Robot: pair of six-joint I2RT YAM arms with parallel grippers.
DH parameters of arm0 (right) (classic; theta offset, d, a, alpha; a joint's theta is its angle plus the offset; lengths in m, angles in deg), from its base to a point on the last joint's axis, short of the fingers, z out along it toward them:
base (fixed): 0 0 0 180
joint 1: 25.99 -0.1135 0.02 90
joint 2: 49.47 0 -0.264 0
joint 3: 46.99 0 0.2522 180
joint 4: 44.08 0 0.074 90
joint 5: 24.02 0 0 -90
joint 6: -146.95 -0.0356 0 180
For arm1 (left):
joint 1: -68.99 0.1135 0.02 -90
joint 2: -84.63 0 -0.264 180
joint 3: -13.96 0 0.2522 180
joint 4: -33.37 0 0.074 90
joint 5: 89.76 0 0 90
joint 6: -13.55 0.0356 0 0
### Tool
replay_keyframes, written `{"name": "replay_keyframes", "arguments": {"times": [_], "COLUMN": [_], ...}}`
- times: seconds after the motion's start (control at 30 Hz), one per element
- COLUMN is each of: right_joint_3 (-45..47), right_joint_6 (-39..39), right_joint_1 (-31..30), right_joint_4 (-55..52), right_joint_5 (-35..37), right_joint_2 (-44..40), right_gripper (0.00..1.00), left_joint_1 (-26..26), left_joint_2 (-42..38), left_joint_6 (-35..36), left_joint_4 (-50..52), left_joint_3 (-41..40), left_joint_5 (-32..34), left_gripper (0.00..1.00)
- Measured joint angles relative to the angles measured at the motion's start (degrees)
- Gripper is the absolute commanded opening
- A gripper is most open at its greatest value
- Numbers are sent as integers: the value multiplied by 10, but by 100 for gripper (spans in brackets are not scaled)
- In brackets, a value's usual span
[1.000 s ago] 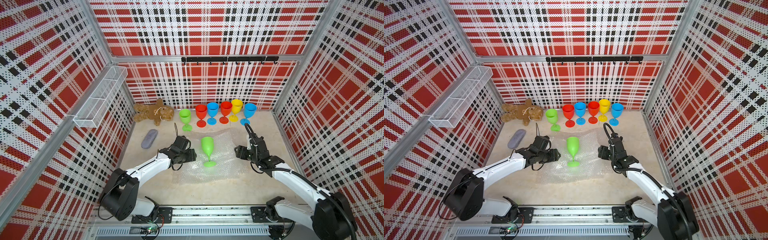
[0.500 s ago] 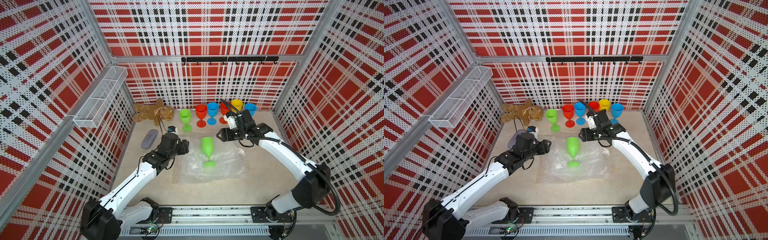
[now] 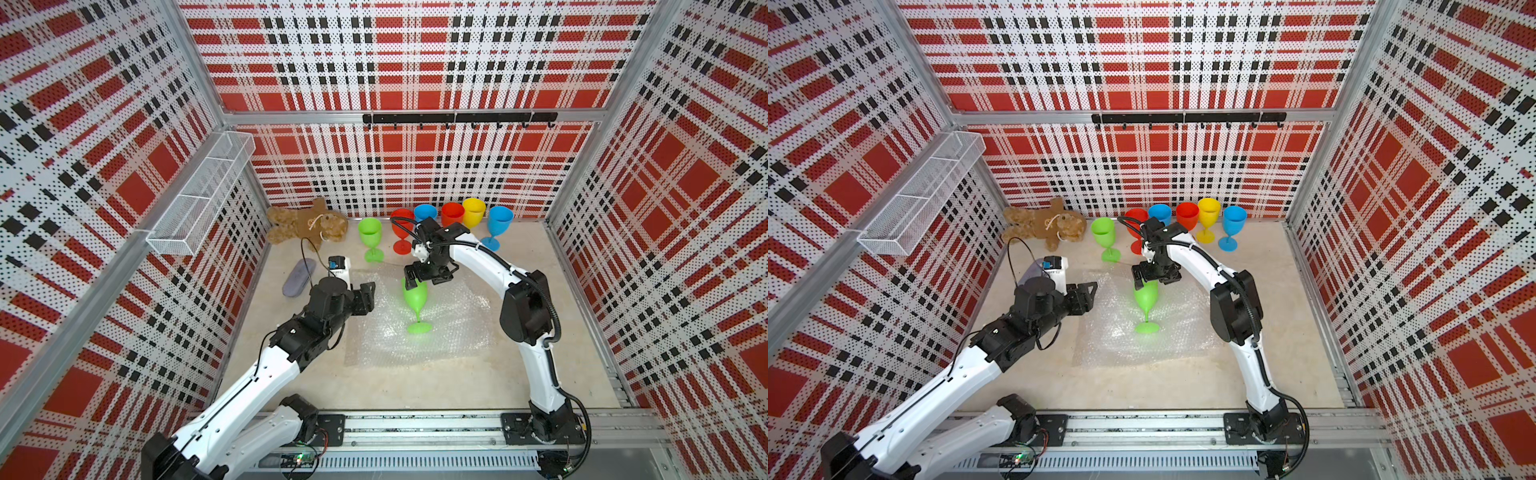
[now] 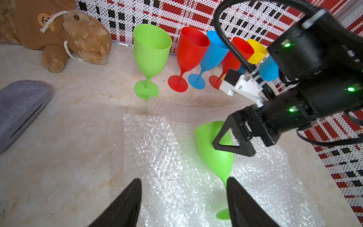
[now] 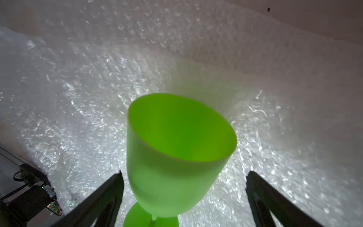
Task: Unpack wine glasses from bubble wrap
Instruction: Pick up the wine glass from the bubble wrap.
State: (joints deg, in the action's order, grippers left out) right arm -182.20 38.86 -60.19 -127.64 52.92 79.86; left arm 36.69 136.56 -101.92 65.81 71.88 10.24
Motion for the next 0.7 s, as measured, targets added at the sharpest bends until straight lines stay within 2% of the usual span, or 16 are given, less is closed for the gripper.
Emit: {"name": "replay_keyframes", "arguments": {"times": [0.27,0.33,0.5,0.7], "right_joint_3": [-69,-70,-74,-74], "right_joint_6": [-9,-10,-14,-26], "right_joint_1": [-9,-9,-9,-8], "right_joint_4": [-39,-43,-50,-41], "right_joint_5": [2,0,0,2], "right_joint_2": [82,93,97,70], "right_gripper": [99,95,83,81], "left_joint_1": [-8,-7,-6,-6], "left_joint_2": [-15,-17,-19,-18], "left_joint_6": [3,3,3,3], "left_joint_4": [-2,-2,-2,-2], "left_joint_3": [0,0,0,-1], "left_joint_5": [9,9,10,11], "left_gripper": [69,69,69,69]}}
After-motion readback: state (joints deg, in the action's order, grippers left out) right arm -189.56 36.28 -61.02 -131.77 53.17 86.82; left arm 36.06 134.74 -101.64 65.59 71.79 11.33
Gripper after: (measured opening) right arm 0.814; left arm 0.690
